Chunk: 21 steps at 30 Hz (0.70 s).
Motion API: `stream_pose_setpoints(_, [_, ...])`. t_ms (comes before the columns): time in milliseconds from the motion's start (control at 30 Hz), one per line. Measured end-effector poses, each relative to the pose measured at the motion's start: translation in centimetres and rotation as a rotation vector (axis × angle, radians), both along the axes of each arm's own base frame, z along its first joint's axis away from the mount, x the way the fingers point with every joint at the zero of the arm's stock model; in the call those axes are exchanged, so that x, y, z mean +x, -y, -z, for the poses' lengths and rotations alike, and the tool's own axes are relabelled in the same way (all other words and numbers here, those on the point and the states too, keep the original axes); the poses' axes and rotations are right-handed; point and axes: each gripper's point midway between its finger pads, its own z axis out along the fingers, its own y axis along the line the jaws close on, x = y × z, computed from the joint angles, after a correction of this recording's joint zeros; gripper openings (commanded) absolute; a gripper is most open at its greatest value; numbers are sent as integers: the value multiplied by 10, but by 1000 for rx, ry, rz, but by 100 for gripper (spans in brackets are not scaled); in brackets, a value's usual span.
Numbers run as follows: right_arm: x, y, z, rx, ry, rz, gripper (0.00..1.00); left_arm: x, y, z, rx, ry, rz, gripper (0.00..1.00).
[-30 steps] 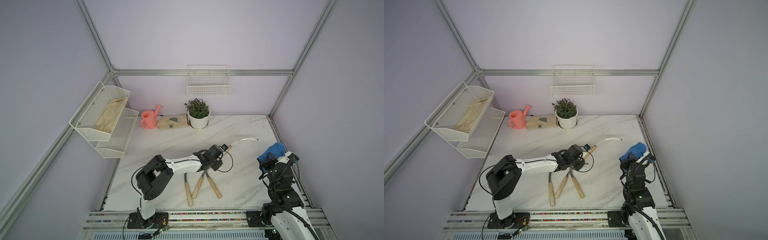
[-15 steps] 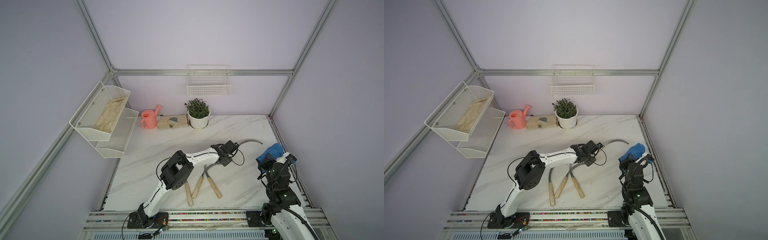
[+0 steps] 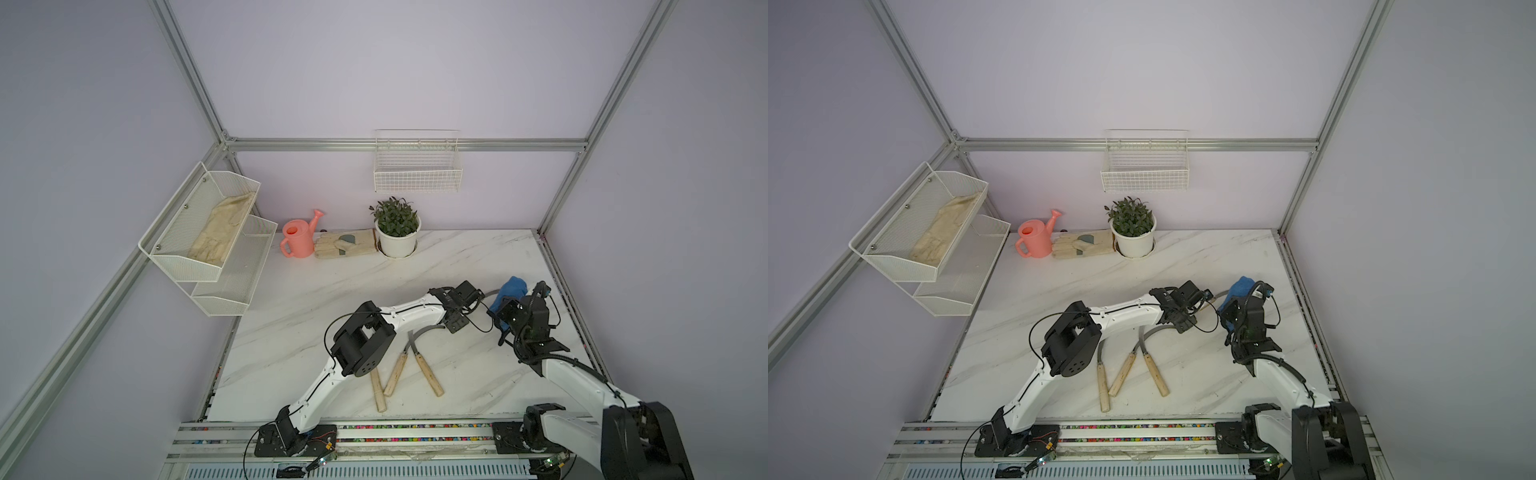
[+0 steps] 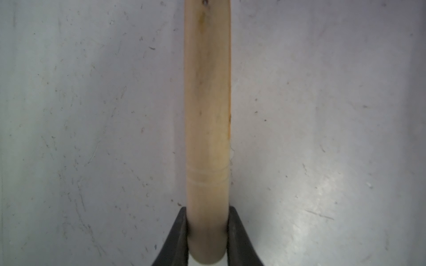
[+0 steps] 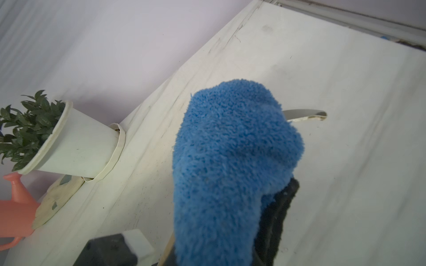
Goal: Wipe small sickles with rags
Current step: Place the small sickle at the center of the board.
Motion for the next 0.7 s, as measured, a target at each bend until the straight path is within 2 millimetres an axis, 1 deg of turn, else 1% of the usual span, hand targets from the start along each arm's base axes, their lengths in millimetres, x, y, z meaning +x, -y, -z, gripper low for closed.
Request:
stream_pose_setpoints(67, [9, -2, 5, 0, -15, -6, 0, 0, 3, 0, -6, -4, 13, 19])
stream_pose_setpoints(200, [22, -3, 9, -3, -28, -4, 0, -1, 7, 0, -12, -10, 33, 45])
stream_pose_setpoints(300, [28, -1, 9, -8, -25, 4, 0, -1, 9, -1, -21, -11, 36, 57])
stream_pose_setpoints(433, [29, 0, 13, -12, -34, 12, 0, -1, 10, -2, -26, -11, 34, 64])
stream_pose_setpoints(500, [29, 2, 13, -17, -33, 22, 0, -1, 10, -3, -29, -10, 28, 67])
stream_pose_setpoints(567, [29, 3, 13, -20, -32, 29, 0, 1, 10, -4, -35, -7, 16, 67])
stream_pose_setpoints(667, [27, 4, 13, -21, -25, 35, 0, 4, 10, -15, -63, 10, -19, 67])
stream_pose_setpoints(700, [26, 5, 13, -21, -21, 36, 0, 4, 9, -24, -87, 19, -32, 69])
